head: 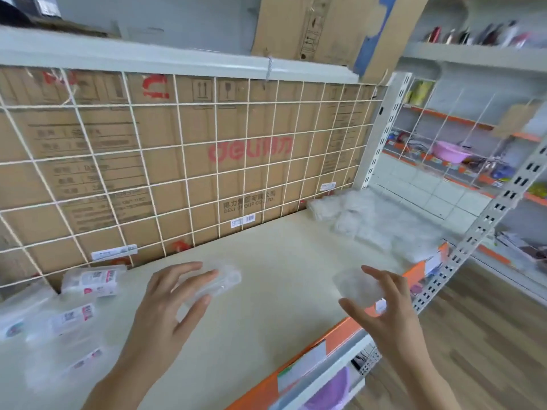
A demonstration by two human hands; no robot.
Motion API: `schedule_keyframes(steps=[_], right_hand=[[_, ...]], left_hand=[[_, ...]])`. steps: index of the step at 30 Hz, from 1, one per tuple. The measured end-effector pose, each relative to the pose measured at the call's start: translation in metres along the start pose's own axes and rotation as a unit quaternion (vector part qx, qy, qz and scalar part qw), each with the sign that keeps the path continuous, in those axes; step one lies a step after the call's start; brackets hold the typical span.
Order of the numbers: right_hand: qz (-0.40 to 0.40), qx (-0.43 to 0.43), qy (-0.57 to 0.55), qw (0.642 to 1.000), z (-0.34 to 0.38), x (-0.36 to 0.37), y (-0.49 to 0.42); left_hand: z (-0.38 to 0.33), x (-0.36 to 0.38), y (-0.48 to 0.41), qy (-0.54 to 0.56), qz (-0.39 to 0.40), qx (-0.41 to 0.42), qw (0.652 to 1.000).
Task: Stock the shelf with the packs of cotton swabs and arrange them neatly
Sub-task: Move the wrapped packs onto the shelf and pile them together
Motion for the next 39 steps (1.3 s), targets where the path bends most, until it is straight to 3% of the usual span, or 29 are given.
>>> schedule_keyframes(steps=[8,18,24,29,39], right_hand=[[-0.06,0.049,0.04,0.996,-0.015,-0.013,0.005],[-0.077,0.073,0.064,0.992,-0.041,-0.006,-0.017],[-0.067,0.044,0.083,0.993,-0.08,-0.001,-0.065],[-0.097,-0.027,0.183,0.978,-0.12,0.007,-0.103],[-0.12,-0.008,0.3,0.946,-0.154,0.002,-0.127]], left_hand=[[-0.014,0.051,-0.041,0.094,0.049,0.049,0.993],[-0.018,0.143,-0.069,0.15,0.123,0.071,0.978],[-0.023,0.207,-0.094,0.16,0.147,0.063,0.974],[-0.027,0.264,-0.126,0.17,0.223,0.108,0.954],[-0.046,0.321,-0.181,0.14,0.206,0.192,0.949]])
Point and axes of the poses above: each hand's wrist, its own y-axis away from the middle knuckle, its own x-axis out of the palm, z = x × y, the point moved 4 cm from there along -y, towards the middle knuckle, and after that the axes turned 1 degree about x, right-handed, at the moved point
